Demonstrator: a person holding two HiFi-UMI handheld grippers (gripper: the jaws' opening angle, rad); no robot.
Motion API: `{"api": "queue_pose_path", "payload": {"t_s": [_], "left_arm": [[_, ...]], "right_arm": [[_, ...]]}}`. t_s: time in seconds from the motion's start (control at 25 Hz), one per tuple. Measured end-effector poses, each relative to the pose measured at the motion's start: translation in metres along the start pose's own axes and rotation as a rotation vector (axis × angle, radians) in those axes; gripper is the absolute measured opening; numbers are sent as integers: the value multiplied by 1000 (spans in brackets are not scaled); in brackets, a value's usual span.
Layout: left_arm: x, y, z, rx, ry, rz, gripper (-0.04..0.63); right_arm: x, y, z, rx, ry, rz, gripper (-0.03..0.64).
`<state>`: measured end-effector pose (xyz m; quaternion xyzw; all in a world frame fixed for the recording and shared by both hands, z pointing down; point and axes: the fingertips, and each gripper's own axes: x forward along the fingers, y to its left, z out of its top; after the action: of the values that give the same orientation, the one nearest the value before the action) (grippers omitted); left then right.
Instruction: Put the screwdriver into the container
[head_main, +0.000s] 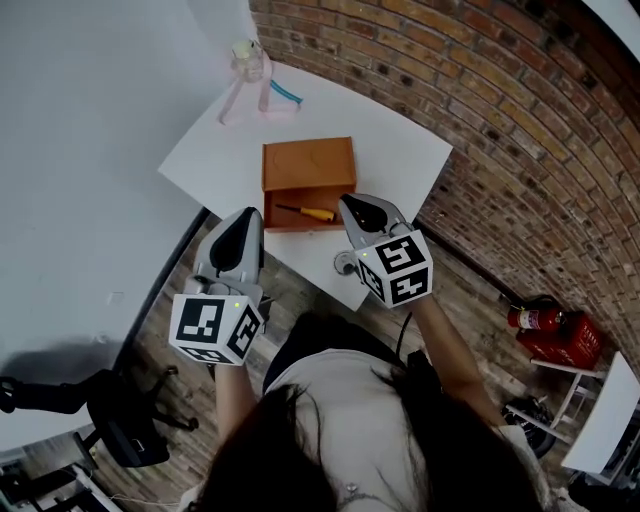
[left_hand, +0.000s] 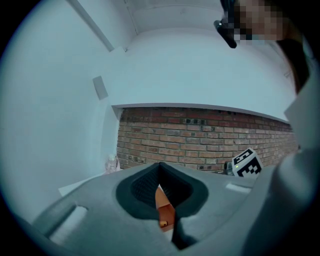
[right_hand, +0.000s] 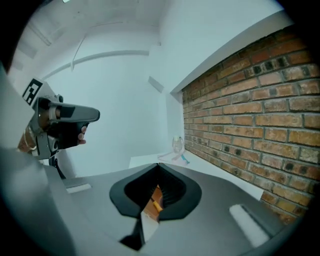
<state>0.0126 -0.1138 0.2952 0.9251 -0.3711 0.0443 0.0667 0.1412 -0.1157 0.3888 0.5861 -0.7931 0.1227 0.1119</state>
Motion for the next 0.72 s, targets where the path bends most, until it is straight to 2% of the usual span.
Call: {"api": "queue_pose_path", "payload": {"t_s": [0.44, 0.72], "left_arm": [[-14, 6, 9, 24, -11, -69, 0], [-37, 16, 8, 20, -20, -108, 0]], "right_arm": [[-23, 20, 42, 17, -128, -88, 6], [-41, 47, 55, -21, -181, -160, 5]]}}
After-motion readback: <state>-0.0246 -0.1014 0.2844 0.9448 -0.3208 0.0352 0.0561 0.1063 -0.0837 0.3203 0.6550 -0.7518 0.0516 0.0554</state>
